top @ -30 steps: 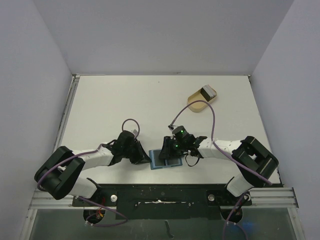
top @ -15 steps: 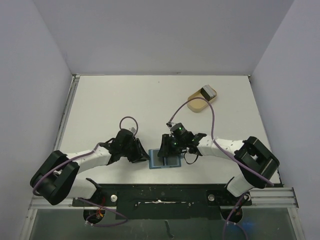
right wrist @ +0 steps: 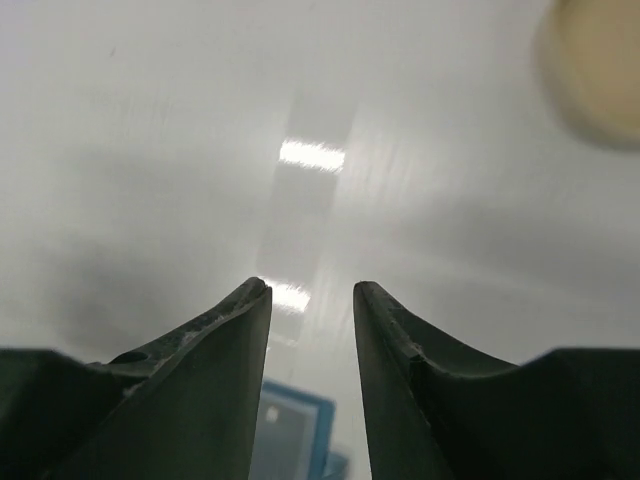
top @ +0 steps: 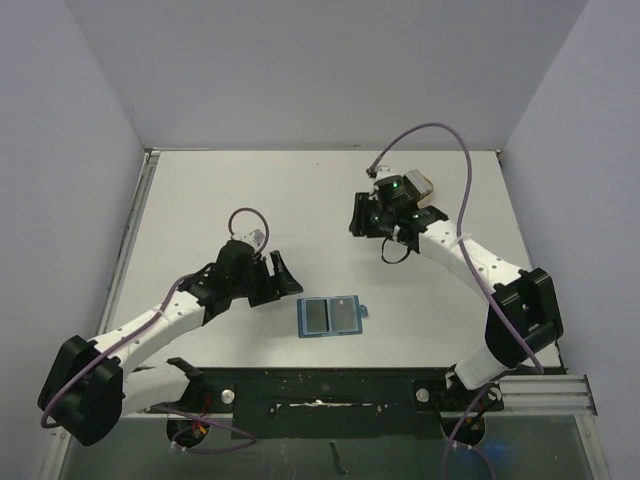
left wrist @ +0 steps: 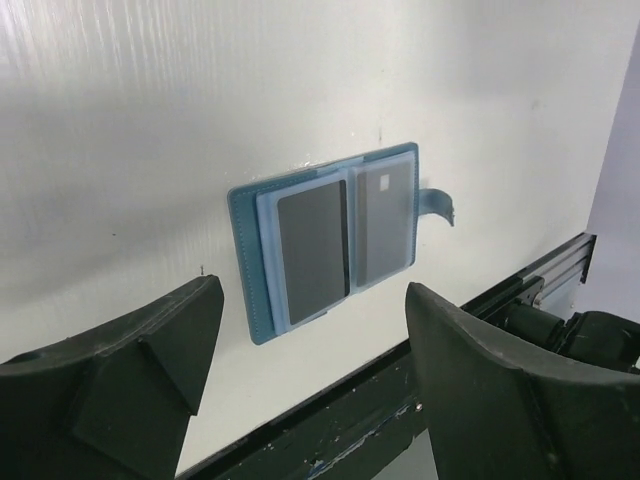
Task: Put the credit cards into the card holder
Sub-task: Pick up the credit card from the storage box.
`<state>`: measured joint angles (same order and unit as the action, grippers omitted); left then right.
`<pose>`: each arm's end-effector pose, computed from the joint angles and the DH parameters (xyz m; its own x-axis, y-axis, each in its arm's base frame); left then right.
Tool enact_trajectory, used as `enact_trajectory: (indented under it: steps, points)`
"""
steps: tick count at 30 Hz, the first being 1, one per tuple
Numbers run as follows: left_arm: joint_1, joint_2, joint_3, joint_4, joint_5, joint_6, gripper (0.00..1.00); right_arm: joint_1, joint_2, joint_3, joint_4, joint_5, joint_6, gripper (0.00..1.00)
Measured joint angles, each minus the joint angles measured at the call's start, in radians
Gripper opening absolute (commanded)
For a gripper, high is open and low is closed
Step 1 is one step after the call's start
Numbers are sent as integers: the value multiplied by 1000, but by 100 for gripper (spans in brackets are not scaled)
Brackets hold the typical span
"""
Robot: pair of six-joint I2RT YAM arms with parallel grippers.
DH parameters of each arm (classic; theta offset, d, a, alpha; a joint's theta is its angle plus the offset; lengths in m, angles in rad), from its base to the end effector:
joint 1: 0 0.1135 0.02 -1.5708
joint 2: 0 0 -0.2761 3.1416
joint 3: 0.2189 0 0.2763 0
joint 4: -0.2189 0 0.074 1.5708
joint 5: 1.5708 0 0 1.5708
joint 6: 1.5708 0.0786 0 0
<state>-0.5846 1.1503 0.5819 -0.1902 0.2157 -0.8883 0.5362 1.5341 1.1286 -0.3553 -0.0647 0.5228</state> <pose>0.2212 -0.1665 0.1672 -0.8807 -0.3262 -0.3435 -0.0234 0.7543 -0.6561 0.3342 0.2045 0.2331 -0.7882 0.1112 -0.6053 -0.1806 0.8984 0.4003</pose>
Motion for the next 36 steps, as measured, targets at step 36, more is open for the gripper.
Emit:
enact_trajectory:
  steps: [36]
  points:
    - [85, -194, 88, -160, 107, 293, 83, -286, 705, 702, -61, 644, -828, 48]
